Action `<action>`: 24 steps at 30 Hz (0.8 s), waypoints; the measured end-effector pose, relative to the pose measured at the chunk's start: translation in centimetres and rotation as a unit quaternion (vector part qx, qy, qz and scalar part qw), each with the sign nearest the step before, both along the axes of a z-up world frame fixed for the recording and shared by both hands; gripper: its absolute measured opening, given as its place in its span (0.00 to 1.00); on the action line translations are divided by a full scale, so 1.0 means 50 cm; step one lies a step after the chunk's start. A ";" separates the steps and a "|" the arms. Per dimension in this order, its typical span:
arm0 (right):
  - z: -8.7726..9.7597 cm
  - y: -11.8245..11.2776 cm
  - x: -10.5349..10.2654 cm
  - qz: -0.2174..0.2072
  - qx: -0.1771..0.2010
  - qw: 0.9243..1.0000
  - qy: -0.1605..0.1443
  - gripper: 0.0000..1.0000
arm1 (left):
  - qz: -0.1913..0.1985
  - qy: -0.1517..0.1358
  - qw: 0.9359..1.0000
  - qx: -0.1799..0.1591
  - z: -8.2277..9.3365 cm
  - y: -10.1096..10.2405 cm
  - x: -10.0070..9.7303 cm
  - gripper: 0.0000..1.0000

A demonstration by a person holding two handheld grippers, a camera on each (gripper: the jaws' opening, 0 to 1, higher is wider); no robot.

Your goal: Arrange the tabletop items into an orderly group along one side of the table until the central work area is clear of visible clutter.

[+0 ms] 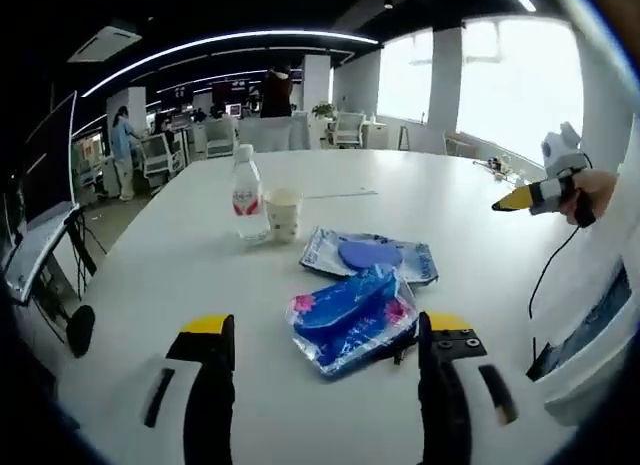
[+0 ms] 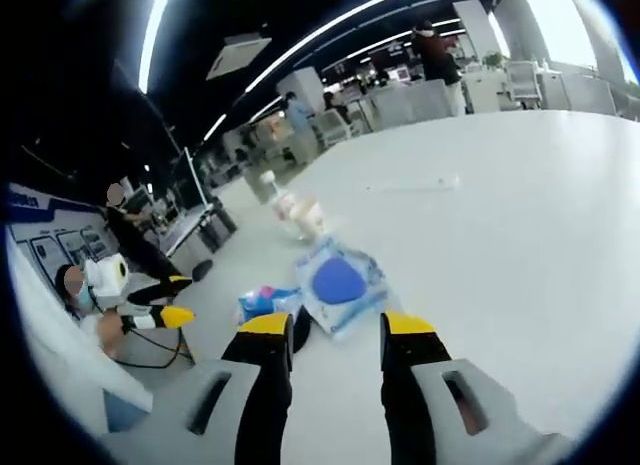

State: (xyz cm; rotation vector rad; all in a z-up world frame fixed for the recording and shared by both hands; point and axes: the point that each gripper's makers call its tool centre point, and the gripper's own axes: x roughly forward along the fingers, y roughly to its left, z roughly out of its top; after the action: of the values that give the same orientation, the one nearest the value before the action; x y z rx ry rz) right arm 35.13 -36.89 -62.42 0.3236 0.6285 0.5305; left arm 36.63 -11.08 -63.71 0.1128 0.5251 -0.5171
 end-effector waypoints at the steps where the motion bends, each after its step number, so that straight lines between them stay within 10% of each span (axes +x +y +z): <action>1: -0.002 0.001 -0.002 -0.001 0.003 1.000 0.003 0.32 | -0.007 0.005 1.000 0.003 0.000 -0.009 0.018 0.74; 24: -0.128 0.066 -0.031 0.002 0.009 0.995 0.103 0.29 | -0.044 0.120 0.991 -0.034 -0.140 -0.081 0.239 0.63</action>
State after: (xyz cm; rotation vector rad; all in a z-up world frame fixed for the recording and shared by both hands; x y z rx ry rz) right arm 33.58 -33.59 -68.80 0.3963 0.8239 0.5108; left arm 48.58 -15.14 -70.72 0.0086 0.7396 -0.6377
